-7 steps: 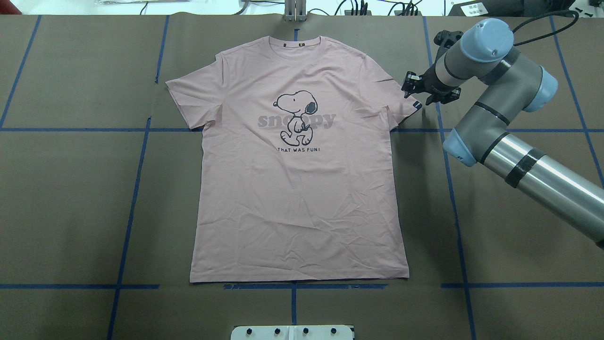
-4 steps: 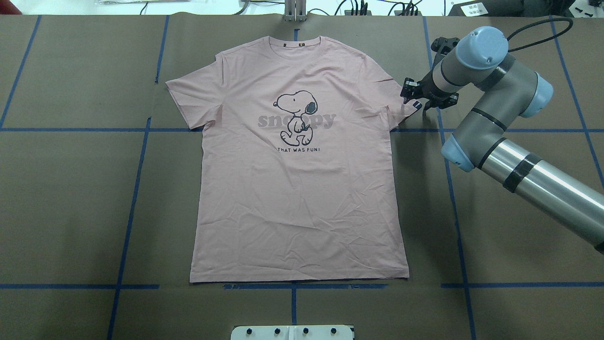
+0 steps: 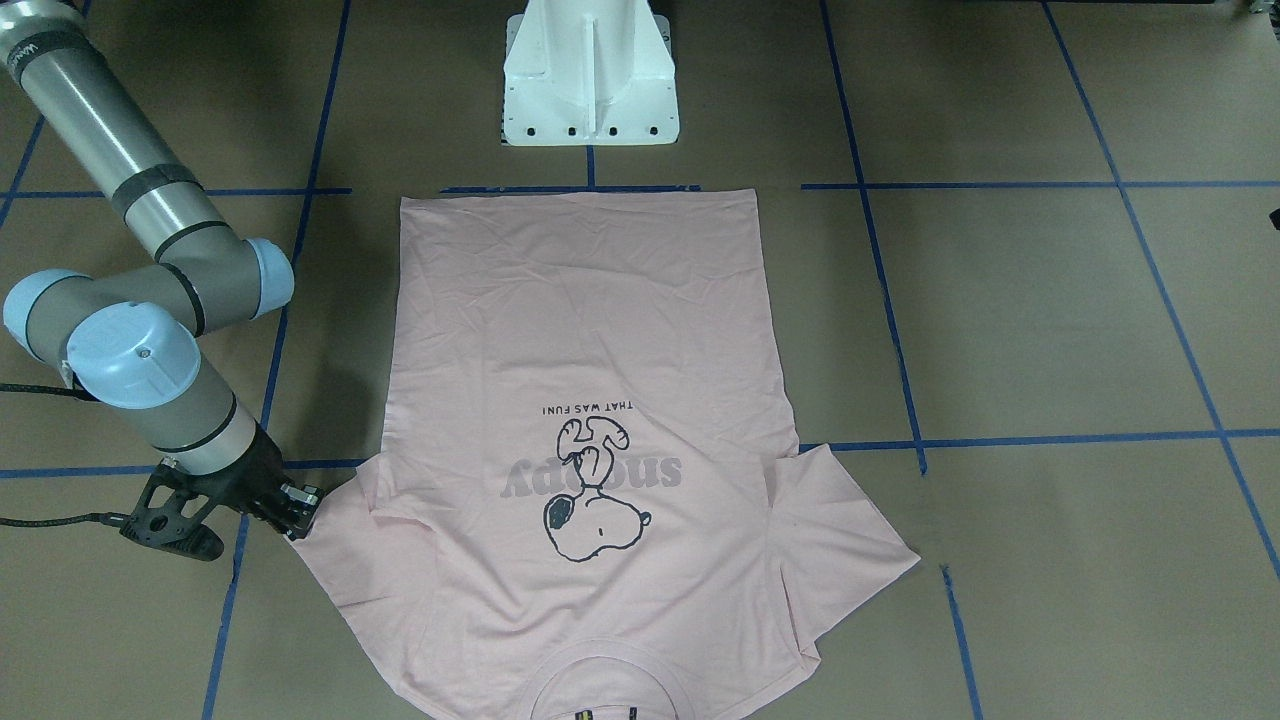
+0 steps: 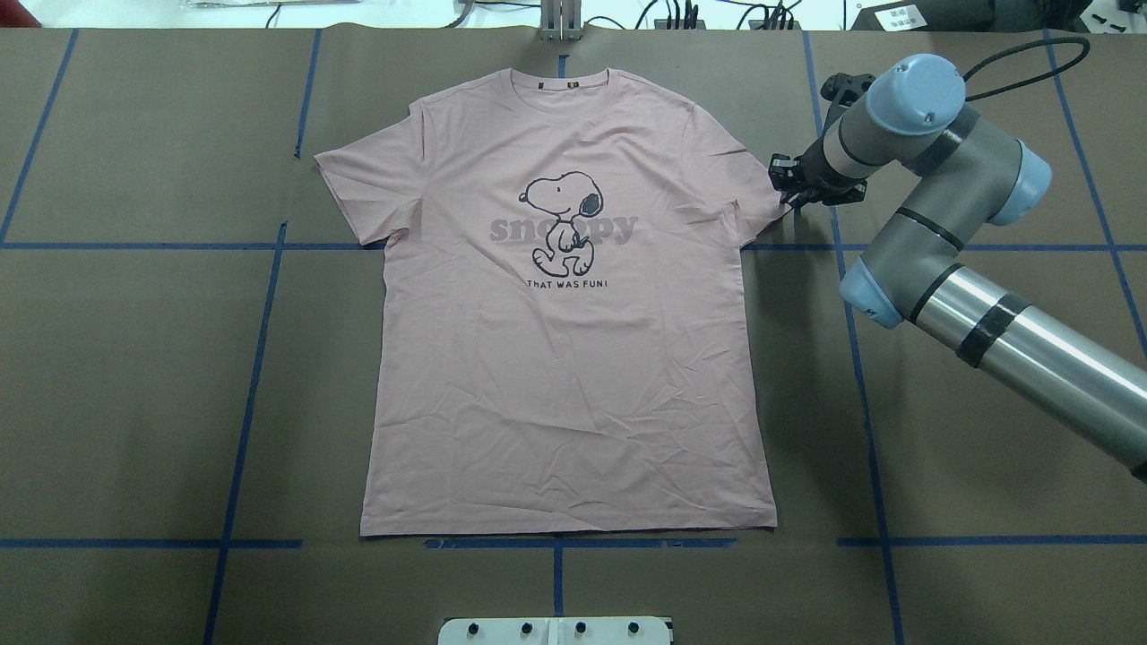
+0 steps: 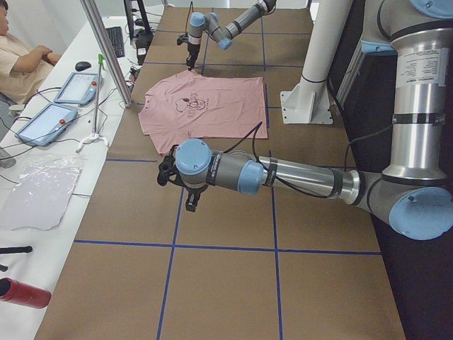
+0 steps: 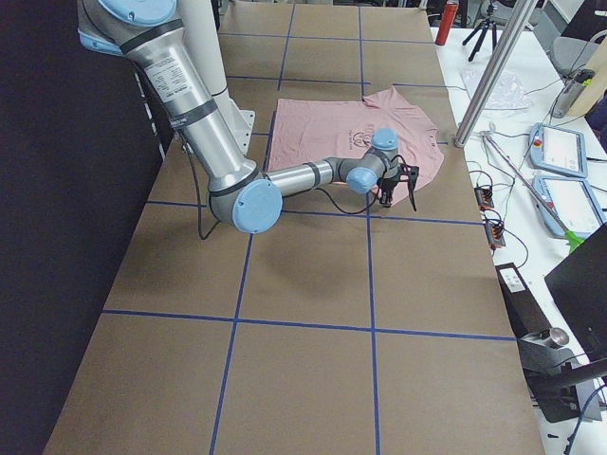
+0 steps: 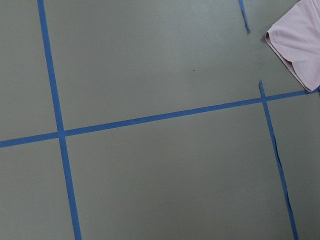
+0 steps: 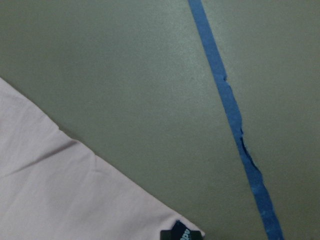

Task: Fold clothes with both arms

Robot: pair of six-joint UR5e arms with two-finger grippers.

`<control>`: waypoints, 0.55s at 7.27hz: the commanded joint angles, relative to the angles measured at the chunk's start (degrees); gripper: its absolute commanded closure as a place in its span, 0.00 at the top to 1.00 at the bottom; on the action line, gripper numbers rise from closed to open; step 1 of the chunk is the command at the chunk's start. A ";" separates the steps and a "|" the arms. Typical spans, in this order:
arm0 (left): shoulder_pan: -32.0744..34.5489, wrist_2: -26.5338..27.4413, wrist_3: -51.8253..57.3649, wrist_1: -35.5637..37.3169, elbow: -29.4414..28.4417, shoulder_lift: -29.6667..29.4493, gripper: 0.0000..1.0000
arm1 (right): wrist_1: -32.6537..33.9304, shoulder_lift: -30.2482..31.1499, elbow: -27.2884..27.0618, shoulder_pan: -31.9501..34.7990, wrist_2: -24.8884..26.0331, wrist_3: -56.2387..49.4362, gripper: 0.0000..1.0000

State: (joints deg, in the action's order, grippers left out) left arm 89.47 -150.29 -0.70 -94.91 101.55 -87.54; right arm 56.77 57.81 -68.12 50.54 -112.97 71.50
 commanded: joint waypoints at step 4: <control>0.00 -0.09 0.00 -0.01 -0.03 0.00 1.00 | -0.17 -0.33 -0.17 0.08 -0.06 -0.48 0.00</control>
State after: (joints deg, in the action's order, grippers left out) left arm 89.47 -150.31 -0.70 -94.92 101.52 -87.54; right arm 56.68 57.46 -68.21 50.55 -112.95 71.56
